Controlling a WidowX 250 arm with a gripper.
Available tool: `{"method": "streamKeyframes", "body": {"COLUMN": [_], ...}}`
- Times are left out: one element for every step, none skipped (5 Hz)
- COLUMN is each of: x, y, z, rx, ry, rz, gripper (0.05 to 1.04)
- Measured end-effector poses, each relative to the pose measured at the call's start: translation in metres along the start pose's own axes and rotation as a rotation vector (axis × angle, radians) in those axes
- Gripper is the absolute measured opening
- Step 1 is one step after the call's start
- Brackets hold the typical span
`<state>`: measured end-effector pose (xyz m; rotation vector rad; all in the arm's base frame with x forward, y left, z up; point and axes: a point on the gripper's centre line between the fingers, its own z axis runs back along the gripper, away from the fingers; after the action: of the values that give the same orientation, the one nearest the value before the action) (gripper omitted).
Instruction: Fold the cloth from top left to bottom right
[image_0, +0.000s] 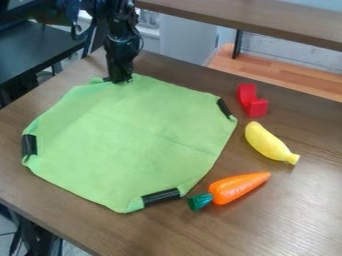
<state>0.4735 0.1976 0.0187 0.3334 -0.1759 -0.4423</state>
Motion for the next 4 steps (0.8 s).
{"method": "streamKeyframes", "body": {"x": [-0.001,-0.001,-0.002,-0.001], "y": [-0.008,-0.018,-0.020,-0.048], "z": [0.002,0.021,0.054,0.077], "rx": [-0.027,-0.053,-0.008,0.020], "ry": [-0.023,-0.074,-0.144,-0.203], "rz": [-0.007,0.002,-0.003,-0.056], "gripper": [0.069,0.051,0.051,0.051]}}
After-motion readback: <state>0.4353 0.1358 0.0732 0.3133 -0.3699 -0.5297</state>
